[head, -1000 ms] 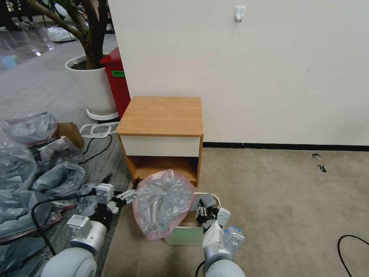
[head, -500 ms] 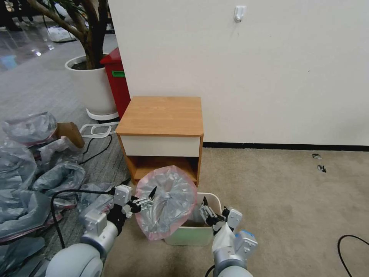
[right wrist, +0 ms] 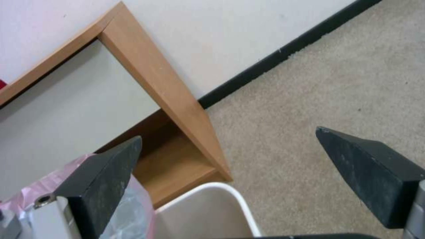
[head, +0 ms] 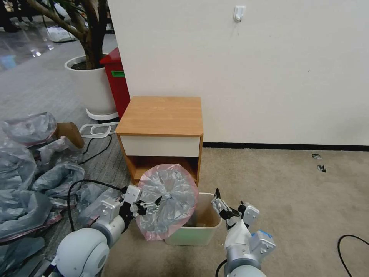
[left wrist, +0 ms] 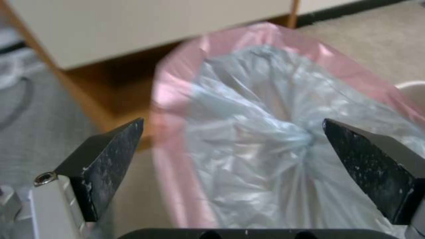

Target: Pick up the garbage bag from the table and place it over the trash can.

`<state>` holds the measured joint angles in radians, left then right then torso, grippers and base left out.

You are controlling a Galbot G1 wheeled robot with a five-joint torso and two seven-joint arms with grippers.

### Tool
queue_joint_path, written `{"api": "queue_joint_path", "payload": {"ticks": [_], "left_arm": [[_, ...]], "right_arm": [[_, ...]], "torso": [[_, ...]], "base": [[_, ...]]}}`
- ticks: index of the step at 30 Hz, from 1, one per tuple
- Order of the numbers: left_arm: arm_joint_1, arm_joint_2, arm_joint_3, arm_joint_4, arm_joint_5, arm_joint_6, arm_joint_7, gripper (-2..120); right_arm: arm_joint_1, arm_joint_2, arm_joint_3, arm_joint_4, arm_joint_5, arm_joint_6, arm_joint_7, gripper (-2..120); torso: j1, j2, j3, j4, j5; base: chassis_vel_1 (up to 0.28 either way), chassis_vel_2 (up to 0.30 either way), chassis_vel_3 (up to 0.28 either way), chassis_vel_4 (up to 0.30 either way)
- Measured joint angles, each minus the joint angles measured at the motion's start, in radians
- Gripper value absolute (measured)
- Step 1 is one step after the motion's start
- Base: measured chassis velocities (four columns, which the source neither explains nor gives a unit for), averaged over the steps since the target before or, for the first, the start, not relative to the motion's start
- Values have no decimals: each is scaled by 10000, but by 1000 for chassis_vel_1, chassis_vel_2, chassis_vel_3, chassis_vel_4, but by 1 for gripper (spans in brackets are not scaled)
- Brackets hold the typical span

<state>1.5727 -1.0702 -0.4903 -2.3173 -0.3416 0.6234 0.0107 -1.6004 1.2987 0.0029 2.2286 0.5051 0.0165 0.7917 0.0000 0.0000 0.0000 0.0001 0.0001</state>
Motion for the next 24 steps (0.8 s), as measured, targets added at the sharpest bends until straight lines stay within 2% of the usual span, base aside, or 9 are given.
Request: {"api": "queue_joint_path", "payload": {"ticks": [5,7,9,10,12,19,24], "left_arm": [[15,59,-73,-407,-76,47,-173,100],[-203,92,58,-395,-754,335,-171,100],[-516,96,235,-156,-1358,858,-170,100],[-516,96,235,-156,-1358,858,-170,100],[-1005,77,487,437,-1769,1118,-178,100],[-1660,-101,798,1395,-1936,1172,-232,100],[-1729,-219,1007,1895,-1801,1173,-230,94]], "right_arm": [[39,55,54,-18,-16,19,-43,100],[50,76,54,-51,-76,35,-73,100],[19,96,67,-78,-189,93,-130,100],[19,96,67,-78,-189,93,-130,100],[-94,106,160,-77,-299,202,-224,100],[-340,105,453,-60,-453,445,-273,100],[-404,154,582,-61,-479,490,-277,100]], "torso": [[0,0,0,1,0],[0,0,0,0,-1],[0,0,-1,0,0],[0,0,-1,0,0],[0,0,0,0,-1],[0,0,0,-1,-1],[-1,0,0,-1,-1]], "base": [[0,0,0,0],[0,0,0,0],[0,0,0,0],[0,0,0,0],[0,0,0,0],[0,0,0,0],[0,0,0,0]]}}
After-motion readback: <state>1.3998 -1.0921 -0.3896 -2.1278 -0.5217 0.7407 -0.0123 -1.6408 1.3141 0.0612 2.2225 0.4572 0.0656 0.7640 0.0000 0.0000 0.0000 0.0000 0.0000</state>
